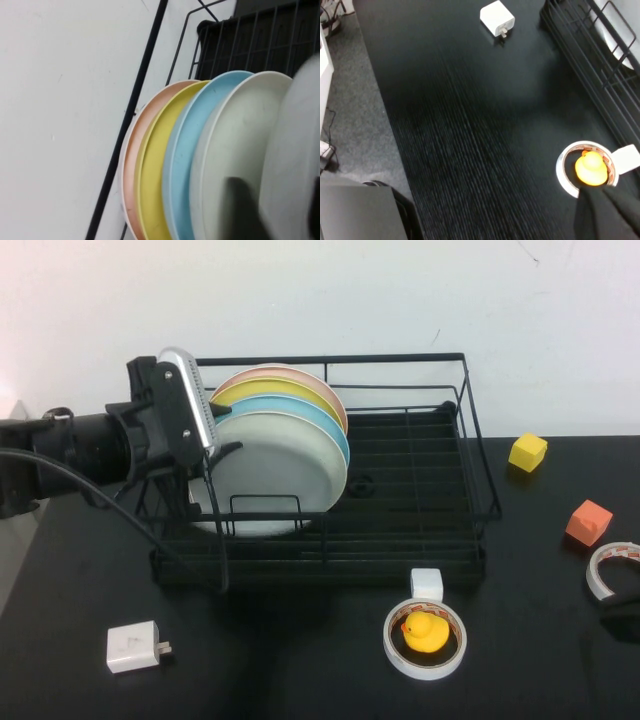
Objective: Place plate on rack
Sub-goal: Place the plate on the rack
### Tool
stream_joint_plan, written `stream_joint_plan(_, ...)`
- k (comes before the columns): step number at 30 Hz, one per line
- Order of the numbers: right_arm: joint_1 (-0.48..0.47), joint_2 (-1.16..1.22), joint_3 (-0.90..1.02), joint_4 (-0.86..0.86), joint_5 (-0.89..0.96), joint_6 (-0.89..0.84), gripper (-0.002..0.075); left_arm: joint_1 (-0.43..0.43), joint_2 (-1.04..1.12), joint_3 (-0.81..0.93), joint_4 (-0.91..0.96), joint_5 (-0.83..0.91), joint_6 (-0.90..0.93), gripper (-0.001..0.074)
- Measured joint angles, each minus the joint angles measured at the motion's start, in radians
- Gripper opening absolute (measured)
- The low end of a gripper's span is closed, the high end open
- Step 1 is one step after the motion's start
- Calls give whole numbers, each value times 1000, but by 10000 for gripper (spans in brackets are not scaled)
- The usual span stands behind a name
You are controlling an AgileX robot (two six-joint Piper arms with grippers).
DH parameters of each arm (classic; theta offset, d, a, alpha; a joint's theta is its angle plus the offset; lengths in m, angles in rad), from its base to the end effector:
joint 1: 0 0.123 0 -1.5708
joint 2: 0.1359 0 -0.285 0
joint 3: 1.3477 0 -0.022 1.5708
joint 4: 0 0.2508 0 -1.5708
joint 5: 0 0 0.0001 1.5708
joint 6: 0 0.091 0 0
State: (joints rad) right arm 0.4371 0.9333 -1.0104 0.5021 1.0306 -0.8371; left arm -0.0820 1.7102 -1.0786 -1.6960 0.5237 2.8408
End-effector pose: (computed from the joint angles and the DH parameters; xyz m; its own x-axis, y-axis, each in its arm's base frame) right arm 0.1327 0.1035 0.3757 -0.2101 -0.6338 -0.7444 -0.8937 0.4332 -0.1166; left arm 0.3688 -0.0757 0.2503 0.2664 0.7644 -0.5872 0.6295 0.3234 0.7065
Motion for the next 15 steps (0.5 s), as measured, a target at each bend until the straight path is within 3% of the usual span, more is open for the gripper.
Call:
stream_joint_plan(3,0,0,0,0,-16,0,-2,0,0,0,0,0,-21,447)
stream_joint_plan(6,0,0,0,0,-40,0,-2,0,0,0,0,0,-26,498)
stream_joint_plan(12,0,0,0,0,-61,0,-2,0,-31,0,-1,0,-29,473)
stream_joint_plan(15,0,0,0,0,-77,0,-2,0,-90,0,-1,-12,-55,358)
